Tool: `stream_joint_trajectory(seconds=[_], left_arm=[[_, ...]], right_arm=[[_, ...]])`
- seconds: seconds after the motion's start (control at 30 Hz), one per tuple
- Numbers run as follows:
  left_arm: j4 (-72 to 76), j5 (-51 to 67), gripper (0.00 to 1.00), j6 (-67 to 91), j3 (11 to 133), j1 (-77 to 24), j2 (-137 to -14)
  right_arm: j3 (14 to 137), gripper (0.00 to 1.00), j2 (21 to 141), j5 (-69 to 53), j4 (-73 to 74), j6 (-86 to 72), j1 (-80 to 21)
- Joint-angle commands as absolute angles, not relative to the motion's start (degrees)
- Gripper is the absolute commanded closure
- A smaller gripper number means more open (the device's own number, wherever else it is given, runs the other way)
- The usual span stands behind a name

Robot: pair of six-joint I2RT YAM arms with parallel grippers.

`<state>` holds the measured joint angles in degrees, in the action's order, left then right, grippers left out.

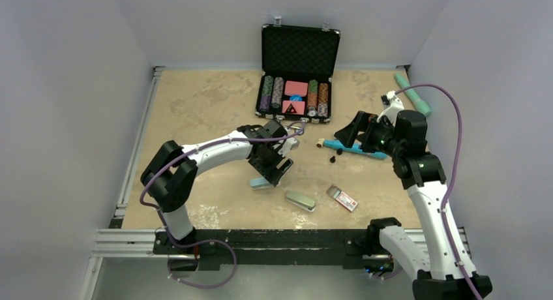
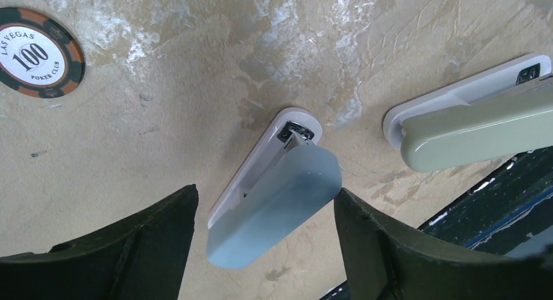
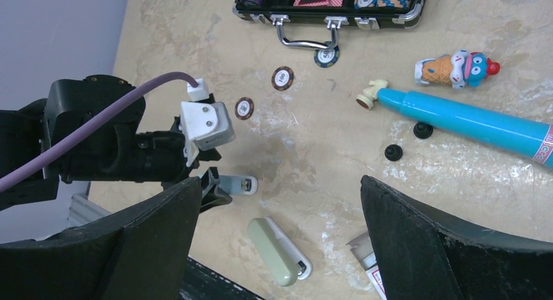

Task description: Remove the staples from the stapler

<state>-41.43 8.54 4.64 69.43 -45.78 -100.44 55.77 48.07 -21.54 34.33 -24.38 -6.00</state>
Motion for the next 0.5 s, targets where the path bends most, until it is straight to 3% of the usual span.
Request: stream_joint_trajectory(seconds=[0.0, 0.33, 0.47], left_arm=[[-40.91, 10.04, 0.25, 2.19, 69.47, -45.89, -100.39], [-41.33, 13.70, 0.84, 2.53, 69.55, -45.95, -99.11], [-44.16, 16.91, 0.96, 3.25, 72.59, -45.85, -97.95]], right_arm=[[58.37, 0.05, 48.45, -21.03, 33.68, -23.86, -6.17], [57.70, 0.05, 48.12, -21.00, 33.48, -25.24, -6.16], [58.32, 0.05, 47.56, -21.46, 33.65, -26.28, -6.16]])
